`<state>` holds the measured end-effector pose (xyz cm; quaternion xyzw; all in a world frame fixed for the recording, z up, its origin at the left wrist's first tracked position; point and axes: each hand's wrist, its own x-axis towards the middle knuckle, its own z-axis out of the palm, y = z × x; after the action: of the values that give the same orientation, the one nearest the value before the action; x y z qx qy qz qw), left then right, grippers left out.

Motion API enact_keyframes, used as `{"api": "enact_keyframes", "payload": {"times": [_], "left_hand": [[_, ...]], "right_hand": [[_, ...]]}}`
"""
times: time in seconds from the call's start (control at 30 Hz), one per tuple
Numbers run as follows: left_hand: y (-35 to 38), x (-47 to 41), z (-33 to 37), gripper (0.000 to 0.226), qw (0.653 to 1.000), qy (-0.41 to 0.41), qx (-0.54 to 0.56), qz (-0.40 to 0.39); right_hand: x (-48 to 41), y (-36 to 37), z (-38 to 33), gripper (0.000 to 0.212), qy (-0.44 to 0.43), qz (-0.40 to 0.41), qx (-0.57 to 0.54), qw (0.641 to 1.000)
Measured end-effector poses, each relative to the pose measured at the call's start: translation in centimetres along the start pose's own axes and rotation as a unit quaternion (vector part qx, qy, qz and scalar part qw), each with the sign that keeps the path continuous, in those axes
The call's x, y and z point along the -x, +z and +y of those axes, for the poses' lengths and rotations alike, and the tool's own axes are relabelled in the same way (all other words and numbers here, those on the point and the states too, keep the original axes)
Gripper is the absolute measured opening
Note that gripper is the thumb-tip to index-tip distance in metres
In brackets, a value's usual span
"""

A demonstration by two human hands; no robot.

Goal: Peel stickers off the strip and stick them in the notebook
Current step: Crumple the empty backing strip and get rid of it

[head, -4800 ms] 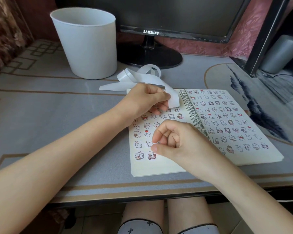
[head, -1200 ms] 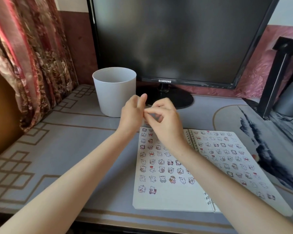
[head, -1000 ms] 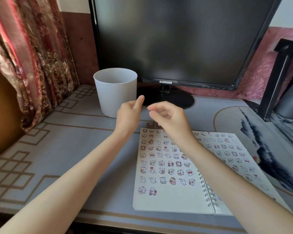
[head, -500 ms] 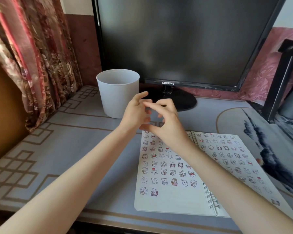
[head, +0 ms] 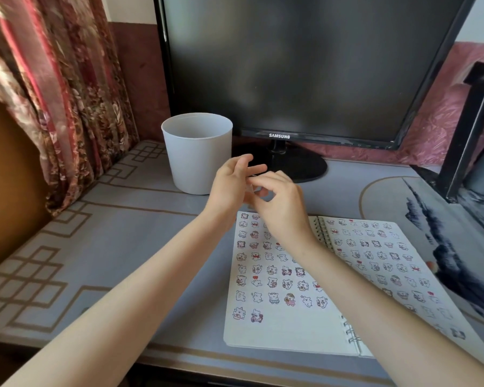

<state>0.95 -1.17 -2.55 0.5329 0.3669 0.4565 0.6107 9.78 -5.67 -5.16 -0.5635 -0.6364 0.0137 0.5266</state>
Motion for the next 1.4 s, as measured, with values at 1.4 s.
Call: {"api": "enact_keyframes", "payload": {"times": [1.4], "left_hand": [[-2.3,1.3,0.0,0.040,0.999,-0.002,0.051,-0.014]], "right_hand": [[-0.2,-1.2,-0.2,0.039,0.123,-0.002,-0.230,0.965]]}}
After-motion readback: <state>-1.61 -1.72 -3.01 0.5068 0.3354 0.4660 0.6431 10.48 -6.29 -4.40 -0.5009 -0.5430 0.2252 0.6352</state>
